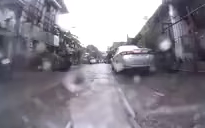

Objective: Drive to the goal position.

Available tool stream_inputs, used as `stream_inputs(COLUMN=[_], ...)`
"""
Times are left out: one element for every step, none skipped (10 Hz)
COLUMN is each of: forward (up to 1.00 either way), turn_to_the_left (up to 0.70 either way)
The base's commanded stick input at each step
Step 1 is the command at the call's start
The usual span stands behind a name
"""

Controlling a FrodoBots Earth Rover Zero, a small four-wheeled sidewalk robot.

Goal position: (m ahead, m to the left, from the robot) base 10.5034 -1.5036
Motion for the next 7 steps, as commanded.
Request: stream_inputs(forward=[1.00,1.00,1.00,1.00,1.00,1.00,1.00], turn_to_the_left=[0.00,0.00,0.00,0.00,0.00,0.00,0.00])
